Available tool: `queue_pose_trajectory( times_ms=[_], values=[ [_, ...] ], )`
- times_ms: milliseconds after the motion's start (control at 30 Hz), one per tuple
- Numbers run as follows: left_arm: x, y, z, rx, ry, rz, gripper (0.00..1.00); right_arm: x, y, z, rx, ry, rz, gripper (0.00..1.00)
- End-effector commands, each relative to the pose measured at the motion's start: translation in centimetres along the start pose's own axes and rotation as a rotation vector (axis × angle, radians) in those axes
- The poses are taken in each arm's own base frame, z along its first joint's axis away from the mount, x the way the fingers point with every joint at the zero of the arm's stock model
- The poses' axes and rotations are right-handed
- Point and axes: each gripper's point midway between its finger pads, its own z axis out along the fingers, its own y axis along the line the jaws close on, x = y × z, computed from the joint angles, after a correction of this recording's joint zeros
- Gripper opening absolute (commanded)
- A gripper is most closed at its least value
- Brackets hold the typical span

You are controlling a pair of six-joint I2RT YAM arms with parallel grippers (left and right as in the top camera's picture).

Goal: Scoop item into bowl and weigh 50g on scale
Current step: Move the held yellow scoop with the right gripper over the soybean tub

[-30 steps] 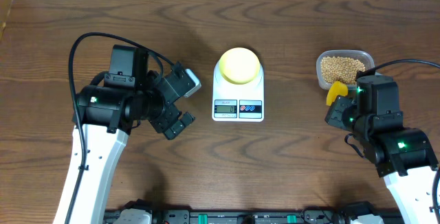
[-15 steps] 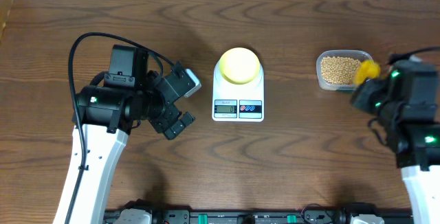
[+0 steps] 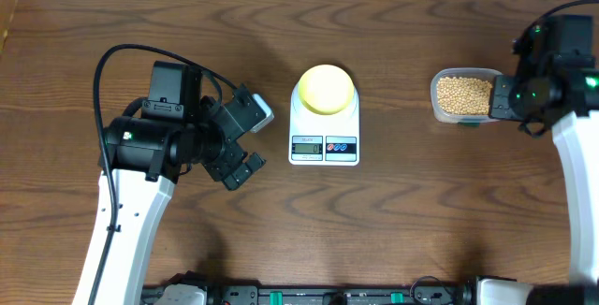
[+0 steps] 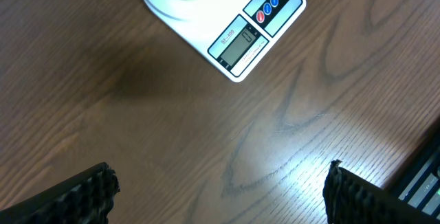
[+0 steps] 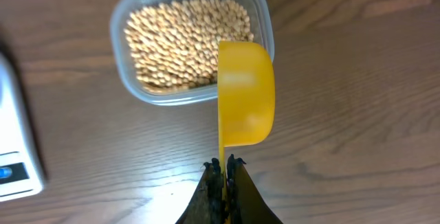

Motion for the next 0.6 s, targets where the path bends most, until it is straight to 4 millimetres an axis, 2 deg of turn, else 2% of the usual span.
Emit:
queue_pose_trajectory(
  times_ms=[0,133,267,433,567],
  values=[
    [0.1,-0.3,0.2,0.018,-0.002,0.011,0.98,-0.3,-0.9,1.6,0.063,0.044,-0.055,0.01],
    [0.2,-0.3,0.2,0.018,-0.002,0.010,0.98,-0.7,-2.0,4.0,0.172,0.086,-0.088,0.01],
    [0.1,-0.3,0.2,0.018,-0.002,0.011,0.98,-2.1,-1.8,6.0,0.180,0.063,-0.100,0.01],
    [0.2,-0.3,0.2,0.018,-0.002,0.010,0.98,-4.0,-1.4,6.7,0.169,-0.003,-0.115,0.01],
    [0.1,-0.3,0.2,0.018,-0.002,0.011,0.98,-4.9,0.3,7.0,0.073,-0.043,-0.137,0.01]
  ],
)
